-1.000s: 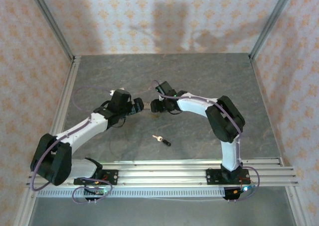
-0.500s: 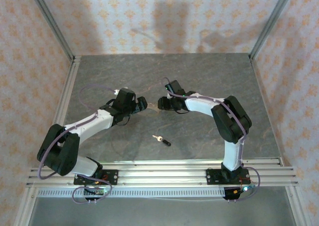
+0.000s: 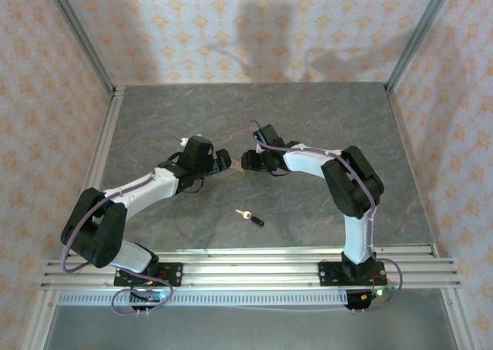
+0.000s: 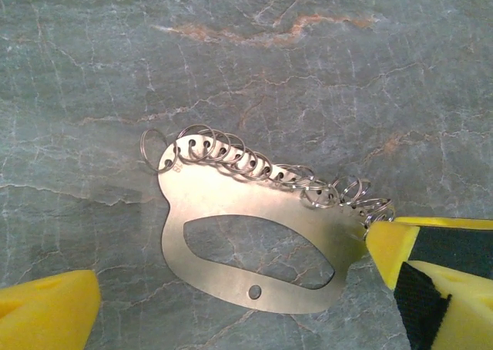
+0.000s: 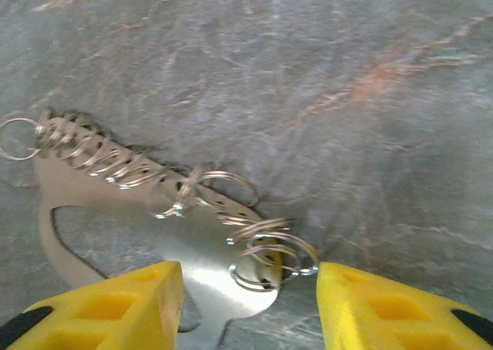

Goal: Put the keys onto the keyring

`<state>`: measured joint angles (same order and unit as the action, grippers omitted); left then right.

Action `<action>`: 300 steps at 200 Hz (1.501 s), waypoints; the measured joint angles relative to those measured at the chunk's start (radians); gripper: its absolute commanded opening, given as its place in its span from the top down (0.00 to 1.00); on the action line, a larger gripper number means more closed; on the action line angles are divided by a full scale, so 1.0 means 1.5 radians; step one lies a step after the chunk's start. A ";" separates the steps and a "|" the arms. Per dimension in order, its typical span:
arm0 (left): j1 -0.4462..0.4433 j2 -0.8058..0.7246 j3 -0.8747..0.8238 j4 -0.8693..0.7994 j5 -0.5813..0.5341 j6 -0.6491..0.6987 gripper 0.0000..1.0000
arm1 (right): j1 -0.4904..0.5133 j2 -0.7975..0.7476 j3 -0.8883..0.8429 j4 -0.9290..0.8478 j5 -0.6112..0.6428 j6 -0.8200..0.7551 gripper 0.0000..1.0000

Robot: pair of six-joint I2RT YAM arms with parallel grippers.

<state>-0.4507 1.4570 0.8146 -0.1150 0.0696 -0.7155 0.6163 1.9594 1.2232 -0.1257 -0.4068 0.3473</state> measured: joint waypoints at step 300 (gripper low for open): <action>-0.031 -0.006 0.013 -0.005 -0.034 -0.002 0.00 | -0.021 0.011 -0.004 0.029 -0.072 -0.001 0.55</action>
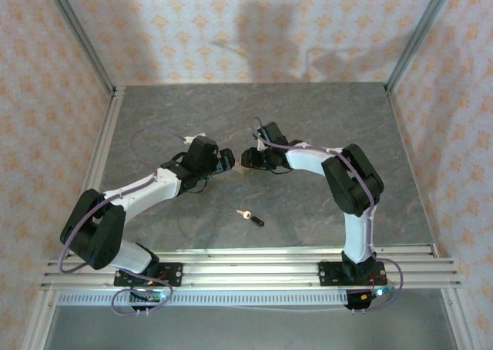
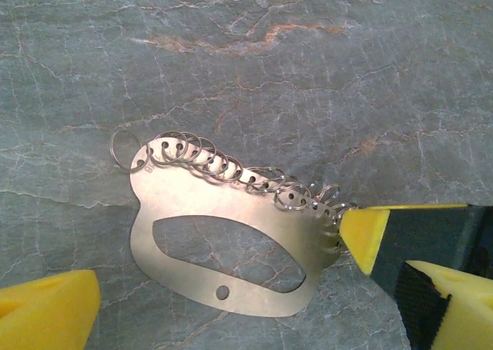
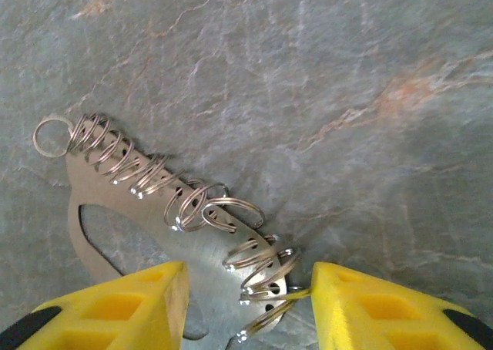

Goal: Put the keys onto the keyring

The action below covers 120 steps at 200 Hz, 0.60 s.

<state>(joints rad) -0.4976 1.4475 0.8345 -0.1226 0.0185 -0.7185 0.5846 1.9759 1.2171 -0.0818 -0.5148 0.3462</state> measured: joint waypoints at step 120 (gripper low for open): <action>-0.005 -0.021 0.000 -0.001 -0.001 -0.010 0.00 | 0.074 -0.153 -0.145 0.042 -0.013 0.023 0.59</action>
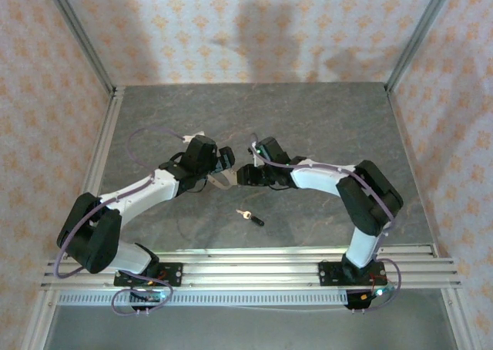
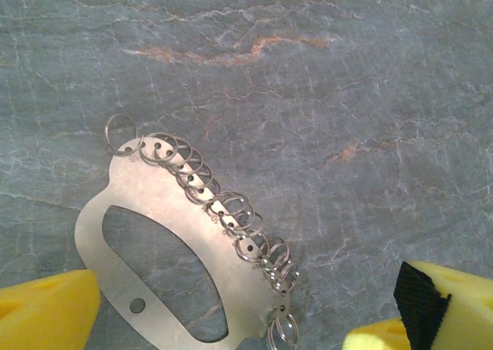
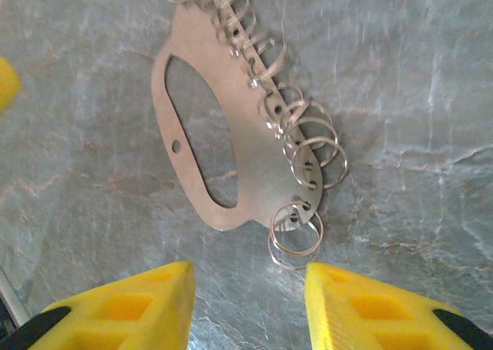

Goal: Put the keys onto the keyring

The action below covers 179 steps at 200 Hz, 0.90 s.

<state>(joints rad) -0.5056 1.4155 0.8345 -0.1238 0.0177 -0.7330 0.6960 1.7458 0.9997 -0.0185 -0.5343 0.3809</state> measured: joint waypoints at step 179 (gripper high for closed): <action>-0.005 -0.027 0.000 -0.029 -0.008 0.000 0.00 | 0.006 0.032 0.005 -0.022 0.054 -0.004 0.65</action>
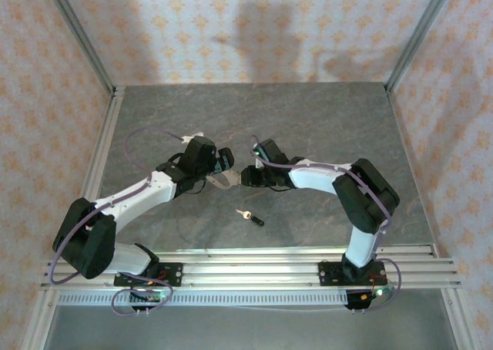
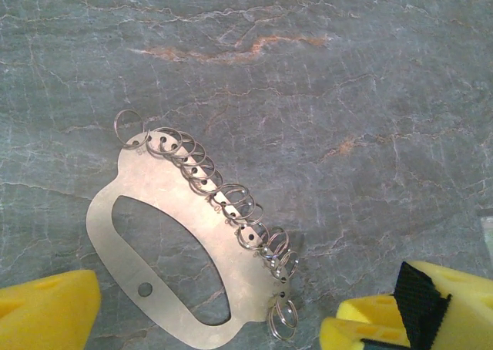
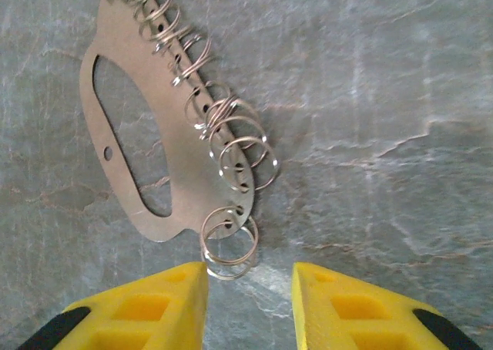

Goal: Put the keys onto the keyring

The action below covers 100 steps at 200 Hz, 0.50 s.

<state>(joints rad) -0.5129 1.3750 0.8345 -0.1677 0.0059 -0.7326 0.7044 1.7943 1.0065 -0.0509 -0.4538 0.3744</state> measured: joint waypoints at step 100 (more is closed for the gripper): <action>0.000 -0.001 0.000 -0.004 -0.007 0.003 0.00 | 0.022 -0.028 0.001 -0.064 0.085 -0.117 0.50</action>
<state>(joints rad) -0.5125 1.3739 0.8345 -0.1734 -0.0048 -0.7280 0.7380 1.7519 1.0077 -0.1471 -0.3260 0.1982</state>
